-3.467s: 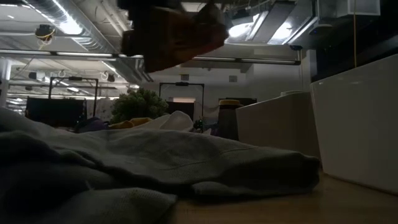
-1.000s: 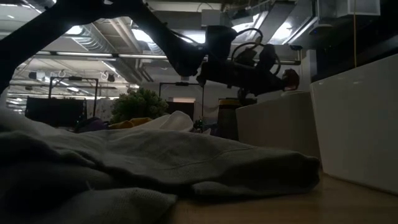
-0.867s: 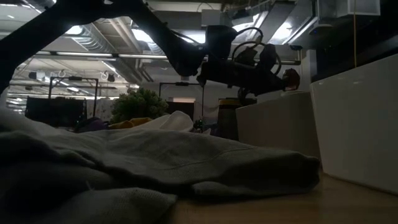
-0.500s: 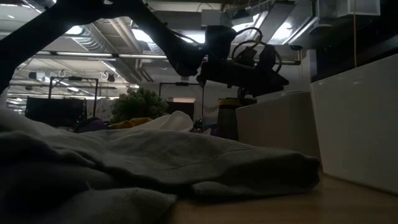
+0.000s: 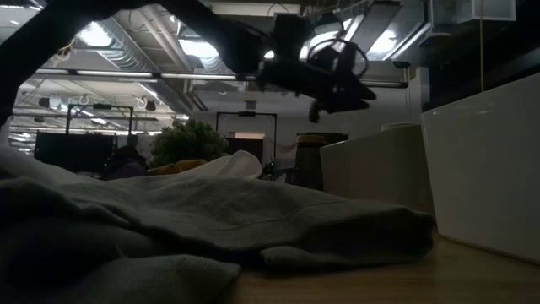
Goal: Sort spices by type
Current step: Put the orange seasoning pack into the yellow bin
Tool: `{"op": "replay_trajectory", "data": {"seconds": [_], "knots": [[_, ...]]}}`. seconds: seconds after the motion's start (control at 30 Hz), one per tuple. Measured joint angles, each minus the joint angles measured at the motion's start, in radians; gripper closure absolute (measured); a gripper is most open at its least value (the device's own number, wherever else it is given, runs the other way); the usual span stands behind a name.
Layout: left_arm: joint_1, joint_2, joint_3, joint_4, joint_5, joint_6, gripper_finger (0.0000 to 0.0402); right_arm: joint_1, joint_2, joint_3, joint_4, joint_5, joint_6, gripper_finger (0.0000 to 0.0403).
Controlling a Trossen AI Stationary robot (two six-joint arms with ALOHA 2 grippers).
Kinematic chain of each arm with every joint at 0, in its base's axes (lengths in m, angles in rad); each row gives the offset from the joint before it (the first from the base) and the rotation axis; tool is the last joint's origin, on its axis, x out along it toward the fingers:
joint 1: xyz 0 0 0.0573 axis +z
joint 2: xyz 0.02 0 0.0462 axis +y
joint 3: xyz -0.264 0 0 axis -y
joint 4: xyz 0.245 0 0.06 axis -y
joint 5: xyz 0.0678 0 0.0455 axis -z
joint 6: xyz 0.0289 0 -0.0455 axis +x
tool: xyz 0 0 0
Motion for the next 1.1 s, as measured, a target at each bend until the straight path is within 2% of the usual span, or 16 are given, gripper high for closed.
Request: {"op": "replay_trajectory", "data": {"seconds": [0.13, 0.37, 0.5, 0.6, 0.87, 1.1], "knots": [[0.018, -0.128, 0.000, -0.350, 0.015, 0.106, 0.0284, 0.000, 0.000, 0.000, -0.002, -0.047, 0.037, 0.0134], [0.038, -0.363, 0.000, -0.961, -0.003, 0.253, 0.0284, 0.000, 0.017, -0.001, -0.013, -0.058, 0.052, 0.0134], [0.037, -0.477, -0.006, -1.234, -0.038, 0.264, 0.0284, 0.000, 0.038, -0.001, -0.015, -0.059, 0.052, 0.0134], [0.028, -0.569, -0.079, -1.315, -0.049, 0.228, 0.0284, 0.000, 0.055, -0.001, -0.015, -0.058, 0.062, 0.0134], [0.015, -0.831, -0.378, -1.364, -0.052, 0.147, 0.0284, 0.000, 0.100, -0.001, -0.013, -0.074, 0.082, 0.0134], [0.015, -0.950, -0.618, -1.417, -0.053, 0.170, 0.0284, 0.000, 0.112, -0.001, -0.001, -0.084, 0.082, 0.0134]]}}
